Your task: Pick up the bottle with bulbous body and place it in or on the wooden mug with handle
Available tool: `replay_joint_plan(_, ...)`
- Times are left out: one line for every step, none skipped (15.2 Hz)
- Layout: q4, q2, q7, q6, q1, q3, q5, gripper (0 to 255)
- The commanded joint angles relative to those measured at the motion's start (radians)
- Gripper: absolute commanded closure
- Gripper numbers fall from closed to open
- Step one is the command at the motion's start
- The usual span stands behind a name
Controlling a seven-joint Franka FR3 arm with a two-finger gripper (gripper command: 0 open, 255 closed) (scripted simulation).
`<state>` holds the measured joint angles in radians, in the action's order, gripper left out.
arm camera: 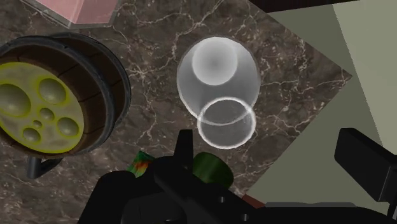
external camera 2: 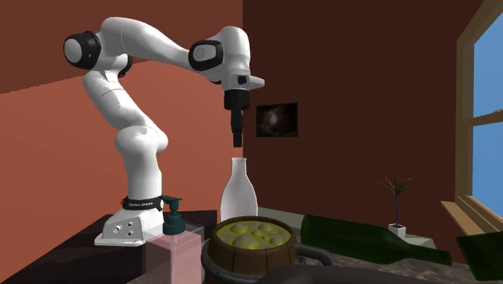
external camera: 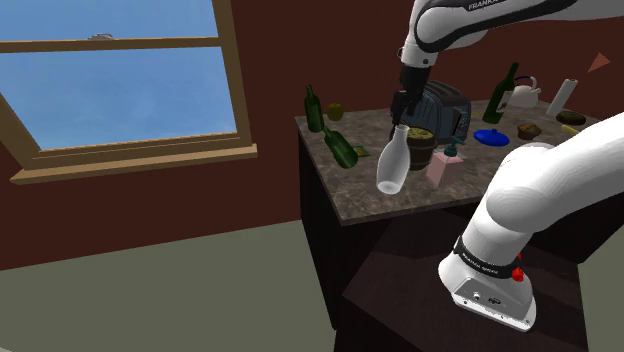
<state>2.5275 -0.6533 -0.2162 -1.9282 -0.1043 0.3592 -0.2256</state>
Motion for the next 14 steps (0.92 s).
replay_joint_plan(0.002,0.043,-0.033,-0.030,-0.008,0.041,-0.009,0)
replay_joint_plan(0.003,0.051,-0.040,-0.036,-0.010,0.048,-0.011,0)
replay_joint_plan(0.014,0.055,-0.039,-0.050,-0.010,0.051,-0.013,0)
replay_joint_plan(0.024,0.059,-0.039,-0.065,-0.010,0.054,-0.014,0)
replay_joint_plan(0.035,0.063,-0.039,-0.080,-0.011,0.057,-0.016,0)
replay_joint_plan(0.045,0.068,-0.039,-0.095,-0.011,0.061,-0.018,0)
replay_joint_plan(0.055,0.074,-0.039,-0.110,-0.011,0.064,-0.019,0)
replay_joint_plan(0.064,0.079,-0.040,-0.126,-0.011,0.067,-0.021,0)
replay_joint_plan(0.079,0.089,-0.040,-0.150,-0.011,0.072,-0.023,0)
replay_joint_plan(0.079,0.089,-0.040,-0.150,-0.011,0.072,-0.023,0)
replay_joint_plan(0.080,0.088,-0.040,-0.150,-0.012,0.072,-0.023,0)
replay_joint_plan(0.079,0.089,-0.040,-0.150,-0.011,0.072,-0.023,0)
replay_joint_plan(0.079,0.089,-0.040,-0.150,-0.011,0.072,-0.023,0)
replay_joint_plan(0.079,0.089,-0.040,-0.150,-0.011,0.072,-0.023,0)
